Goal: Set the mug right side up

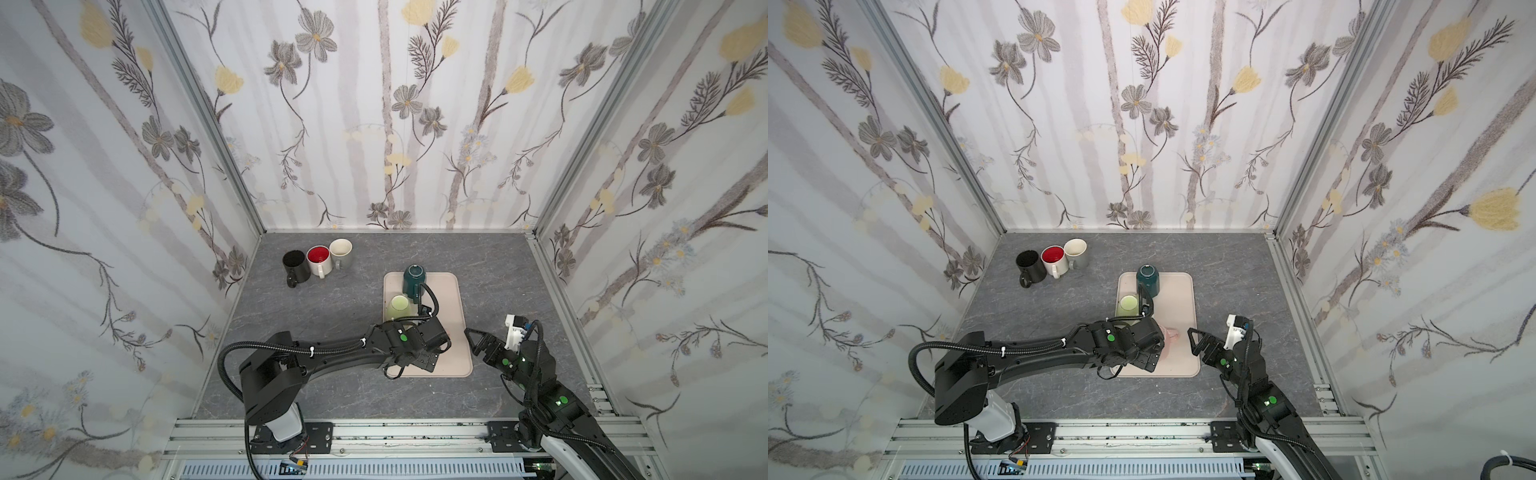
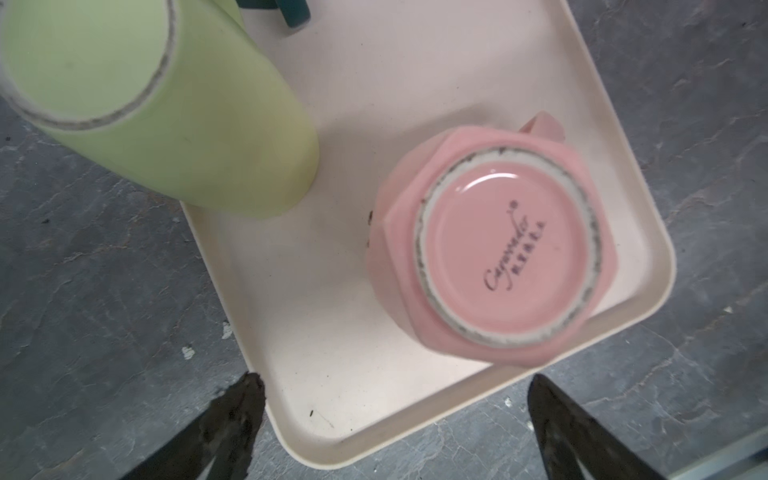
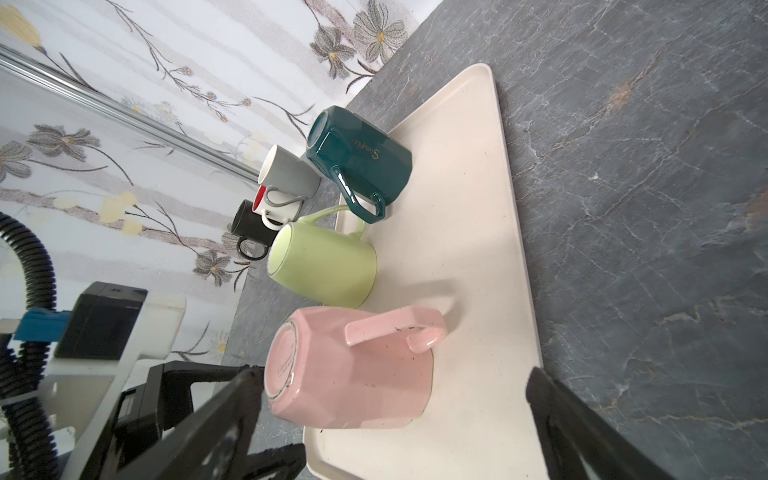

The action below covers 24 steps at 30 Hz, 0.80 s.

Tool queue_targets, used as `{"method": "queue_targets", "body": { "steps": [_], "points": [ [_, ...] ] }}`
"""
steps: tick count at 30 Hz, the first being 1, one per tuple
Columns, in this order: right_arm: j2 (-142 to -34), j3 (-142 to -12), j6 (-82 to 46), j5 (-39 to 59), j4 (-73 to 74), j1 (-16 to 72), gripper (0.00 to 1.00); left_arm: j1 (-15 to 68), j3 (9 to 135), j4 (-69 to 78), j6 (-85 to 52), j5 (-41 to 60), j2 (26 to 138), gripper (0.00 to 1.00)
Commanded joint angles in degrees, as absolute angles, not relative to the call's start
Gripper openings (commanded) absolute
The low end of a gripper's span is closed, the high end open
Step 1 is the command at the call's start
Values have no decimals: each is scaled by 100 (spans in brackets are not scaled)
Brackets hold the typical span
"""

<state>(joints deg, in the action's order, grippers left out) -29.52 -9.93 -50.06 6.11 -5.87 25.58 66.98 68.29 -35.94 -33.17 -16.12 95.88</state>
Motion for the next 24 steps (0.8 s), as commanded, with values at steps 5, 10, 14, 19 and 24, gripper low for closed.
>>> {"method": "queue_targets", "body": {
  "steps": [5,10,14,19,24],
  "points": [
    [-2999,-1068,-5047,689,-571,2549,100,6661,7084,-4007,-3365,-2241,9947,100],
    [-2975,-1075,-5045,692,-588,2544,100,6435,7313,-3946,-3247,-2370,10238,100],
    [-2962,-1081,-5049,710,-630,2541,100,6223,7538,-3904,-3072,-2461,10428,100],
    [-2888,-1086,-5036,708,-701,2536,100,6023,8137,-3895,-2783,-2538,10827,100],
    [-2681,-1104,-5048,659,-894,2520,100,5890,8906,-3931,-2565,-2461,11400,100]
  ]
}}
